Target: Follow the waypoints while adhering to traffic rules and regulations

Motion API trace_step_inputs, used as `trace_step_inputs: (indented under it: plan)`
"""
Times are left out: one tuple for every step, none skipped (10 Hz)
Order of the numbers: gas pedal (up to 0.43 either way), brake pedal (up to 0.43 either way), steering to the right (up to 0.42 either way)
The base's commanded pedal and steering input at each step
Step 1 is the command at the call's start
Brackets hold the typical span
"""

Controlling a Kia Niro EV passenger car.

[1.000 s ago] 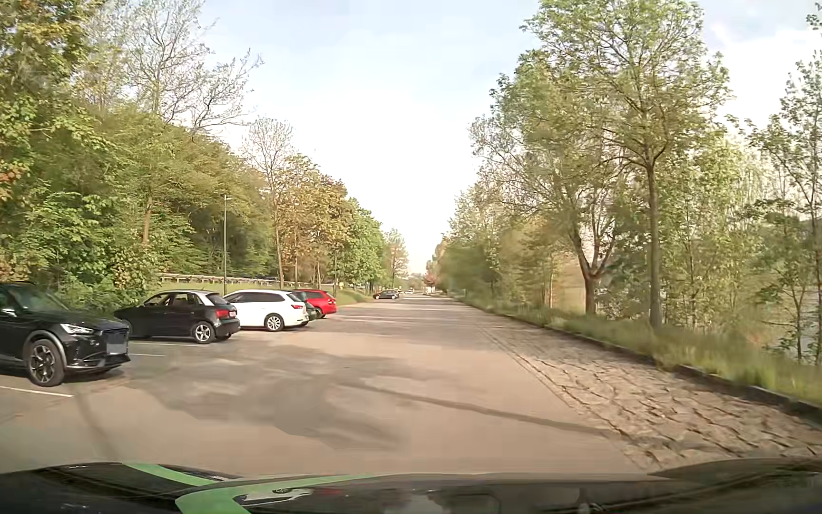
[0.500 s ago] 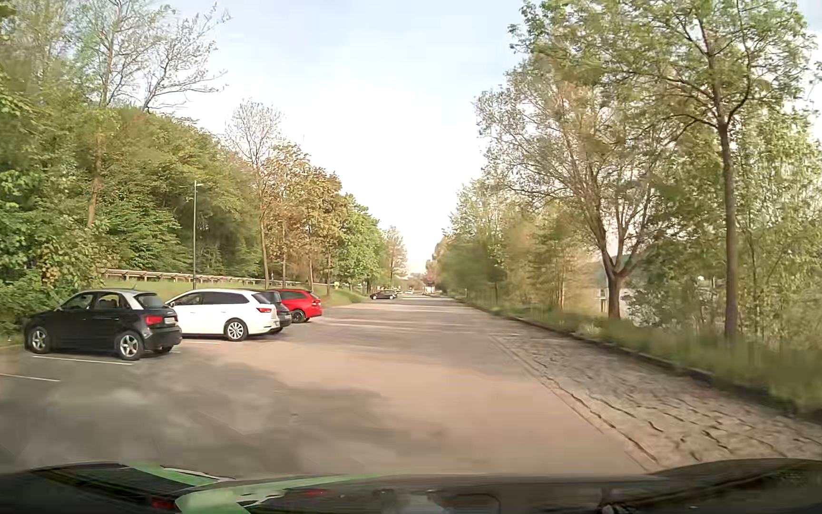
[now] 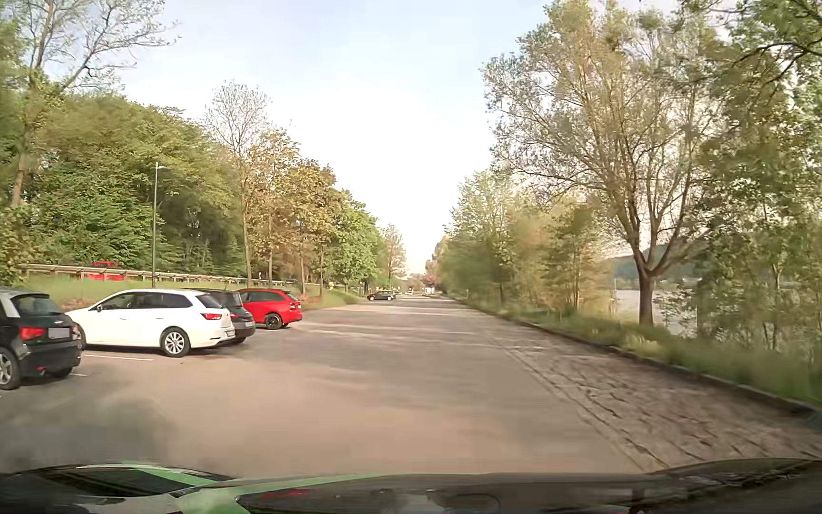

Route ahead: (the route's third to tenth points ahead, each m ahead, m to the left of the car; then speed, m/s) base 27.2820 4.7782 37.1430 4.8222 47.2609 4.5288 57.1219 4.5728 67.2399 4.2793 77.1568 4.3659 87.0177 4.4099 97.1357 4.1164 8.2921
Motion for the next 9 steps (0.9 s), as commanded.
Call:
trace_step_inputs:
  plan:
    - [0.098, 0.000, 0.000]
    - [0.098, 0.000, 0.000]
    - [0.098, 0.000, 0.000]
    - [0.098, 0.000, 0.000]
    - [0.098, 0.000, 0.000]
    - [0.098, 0.000, 0.000]
    - [0.098, 0.000, 0.000]
    - [0.098, 0.000, 0.000]
    - [0.098, 0.000, 0.000]
